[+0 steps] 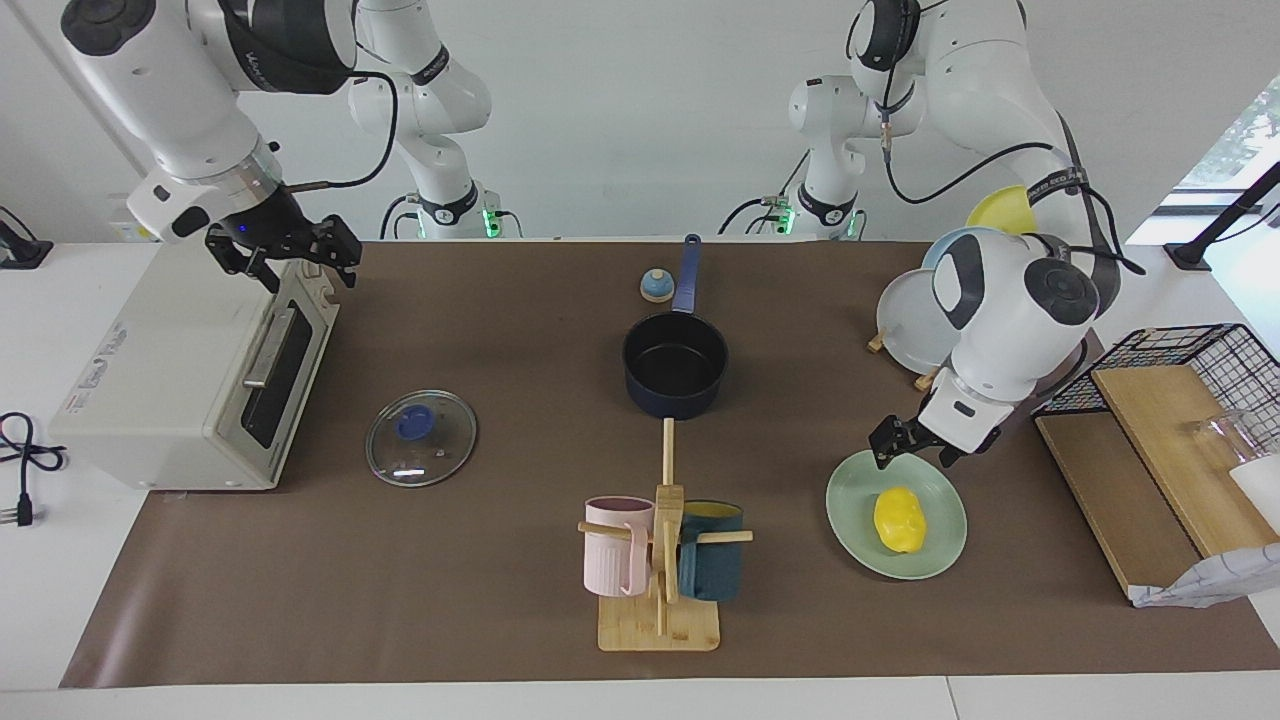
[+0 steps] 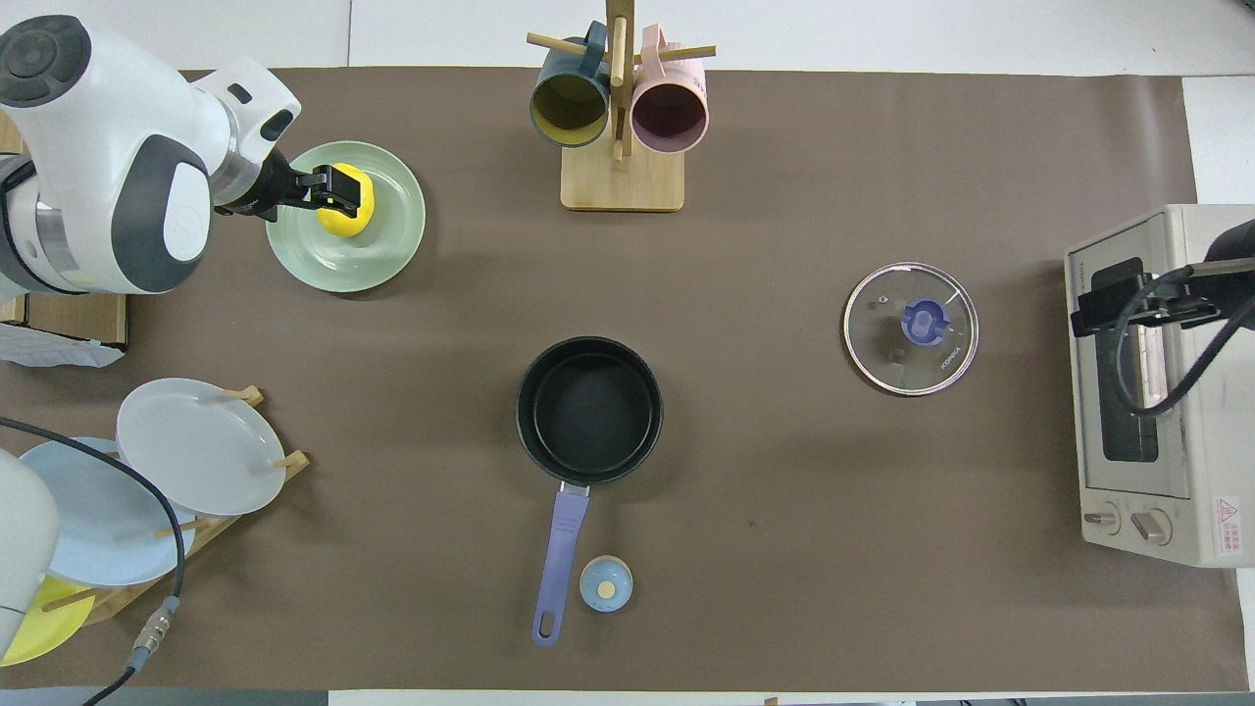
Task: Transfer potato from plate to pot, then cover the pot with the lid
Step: 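Grasp the yellow potato with the left gripper while the right gripper reaches the lid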
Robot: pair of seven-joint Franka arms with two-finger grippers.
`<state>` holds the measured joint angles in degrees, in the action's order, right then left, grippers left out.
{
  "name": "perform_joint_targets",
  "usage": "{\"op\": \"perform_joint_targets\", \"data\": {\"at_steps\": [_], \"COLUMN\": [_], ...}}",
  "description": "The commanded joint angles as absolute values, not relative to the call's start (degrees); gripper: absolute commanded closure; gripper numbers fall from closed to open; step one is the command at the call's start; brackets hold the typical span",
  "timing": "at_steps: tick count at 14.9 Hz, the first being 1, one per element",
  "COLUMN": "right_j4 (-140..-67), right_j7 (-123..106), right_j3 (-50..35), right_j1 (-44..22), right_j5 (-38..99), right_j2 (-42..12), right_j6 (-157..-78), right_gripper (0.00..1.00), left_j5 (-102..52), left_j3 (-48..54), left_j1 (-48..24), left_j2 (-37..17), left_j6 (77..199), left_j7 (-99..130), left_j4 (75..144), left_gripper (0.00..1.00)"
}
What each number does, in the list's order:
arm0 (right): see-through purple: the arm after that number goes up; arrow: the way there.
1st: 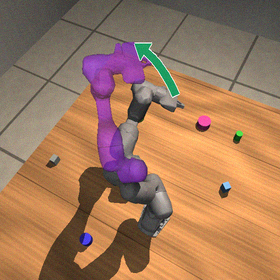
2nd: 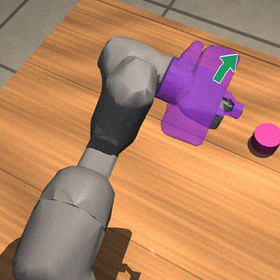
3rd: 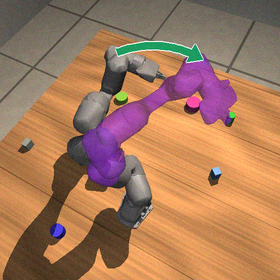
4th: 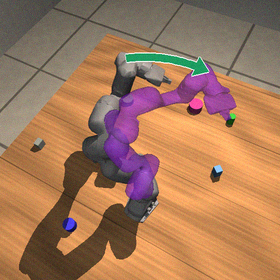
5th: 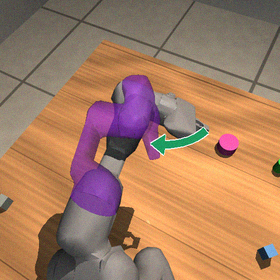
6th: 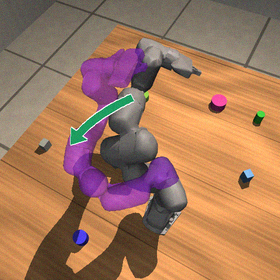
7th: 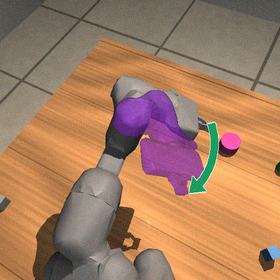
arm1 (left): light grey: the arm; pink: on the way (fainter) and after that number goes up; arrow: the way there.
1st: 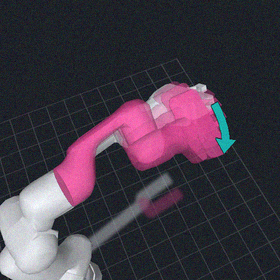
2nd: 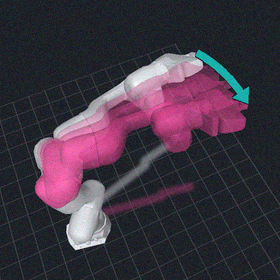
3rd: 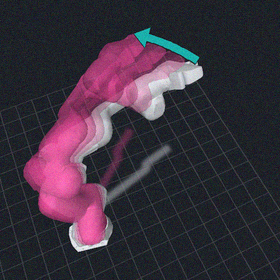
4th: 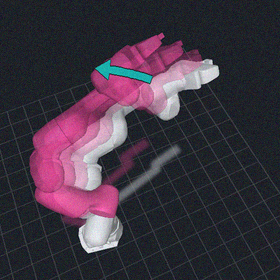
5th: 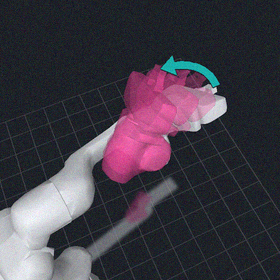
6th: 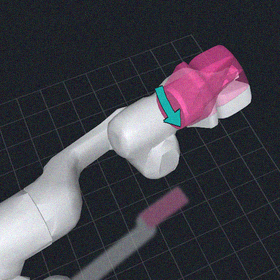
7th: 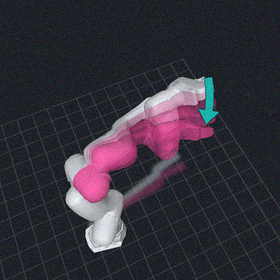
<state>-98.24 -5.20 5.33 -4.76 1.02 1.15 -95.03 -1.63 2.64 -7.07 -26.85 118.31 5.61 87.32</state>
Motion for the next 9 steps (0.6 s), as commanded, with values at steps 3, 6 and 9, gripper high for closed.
{"op": "perform_joint_targets", "data": {"at_steps": [3,6,9], "right_j4": [-106.96,-109.5,-116.08], "right_j7": [-5.89,-6.85,-10.45], "right_j3": [5.1,5.1,5.1], "right_j1": [-7.64,-7.73,-8.26], "right_j5": [1.67,1.76,1.93], "right_j2": [0.37,-2.81,-4.21], "right_j6": [-107.65,-114.06,-123.9], "right_gripper": [0.0,0.0,0.0], "left_j5": [3.16,3.43,3.69], "left_j3": [2.46,2.55,2.55], "left_j1": [-7.12,-7.38,-7.56], "left_j2": [-31.9,-33.48,-33.84], "left_j6": [122.61,127.08,128.84], "left_j7": [5.27,5.36,5.36], "left_j4": [84.47,84.64,84.99], "left_gripper": [0.0,0.0,0.0]}}
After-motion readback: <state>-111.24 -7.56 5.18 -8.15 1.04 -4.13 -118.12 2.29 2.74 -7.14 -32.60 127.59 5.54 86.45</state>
